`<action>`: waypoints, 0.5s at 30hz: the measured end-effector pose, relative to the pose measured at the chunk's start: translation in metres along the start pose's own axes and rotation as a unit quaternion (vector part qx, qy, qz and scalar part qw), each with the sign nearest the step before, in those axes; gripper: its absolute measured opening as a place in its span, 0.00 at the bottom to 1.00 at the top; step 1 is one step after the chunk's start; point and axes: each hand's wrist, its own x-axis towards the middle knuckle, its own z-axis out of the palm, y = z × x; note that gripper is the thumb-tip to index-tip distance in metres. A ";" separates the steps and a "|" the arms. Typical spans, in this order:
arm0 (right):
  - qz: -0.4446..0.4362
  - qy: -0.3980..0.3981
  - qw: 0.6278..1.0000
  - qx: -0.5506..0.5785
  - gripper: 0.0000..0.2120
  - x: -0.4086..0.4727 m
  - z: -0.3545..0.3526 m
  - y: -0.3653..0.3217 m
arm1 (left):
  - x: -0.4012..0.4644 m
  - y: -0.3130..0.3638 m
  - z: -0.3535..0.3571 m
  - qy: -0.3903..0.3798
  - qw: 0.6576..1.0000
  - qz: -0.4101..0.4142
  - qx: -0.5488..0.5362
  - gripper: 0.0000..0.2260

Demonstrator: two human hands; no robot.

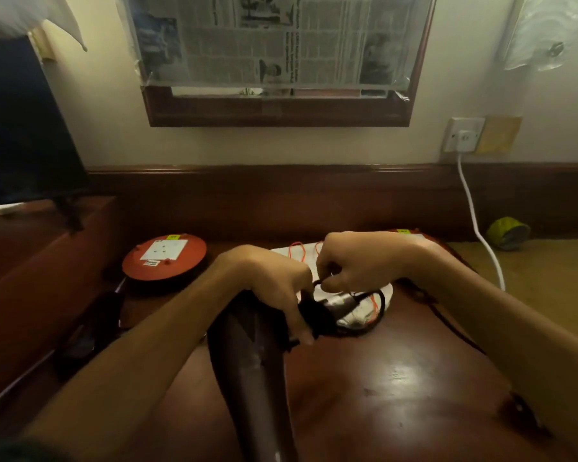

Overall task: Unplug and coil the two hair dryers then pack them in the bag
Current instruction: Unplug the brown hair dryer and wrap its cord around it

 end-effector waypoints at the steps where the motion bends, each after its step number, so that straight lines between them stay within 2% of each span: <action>1: 0.006 0.009 1.000 -0.011 0.11 -0.007 0.002 -0.005 | -0.002 -0.004 -0.003 0.009 1.000 -0.004 -0.008 0.23; 5: 0.008 0.061 0.998 0.000 0.12 -0.034 0.014 -0.010 | -0.013 -0.012 -0.014 0.027 0.996 0.053 -0.062 0.30; 8: -0.014 0.087 0.986 0.144 0.11 -0.052 0.016 -0.004 | -0.022 -0.025 -0.022 0.072 0.987 0.087 -0.114 0.28; 10: -0.028 0.114 0.953 0.278 0.10 -0.064 0.026 0.001 | -0.030 -0.040 -0.028 0.118 0.974 0.119 -0.151 0.24; 13: -0.075 0.138 0.876 0.456 0.11 -0.071 0.050 0.006 | -0.038 -0.054 -0.034 0.155 0.950 0.153 -0.224 0.22; 15: -0.109 0.099 0.823 0.548 0.15 -0.066 0.062 0.020 | -0.040 -0.056 -0.034 0.152 0.935 0.172 -0.270 0.24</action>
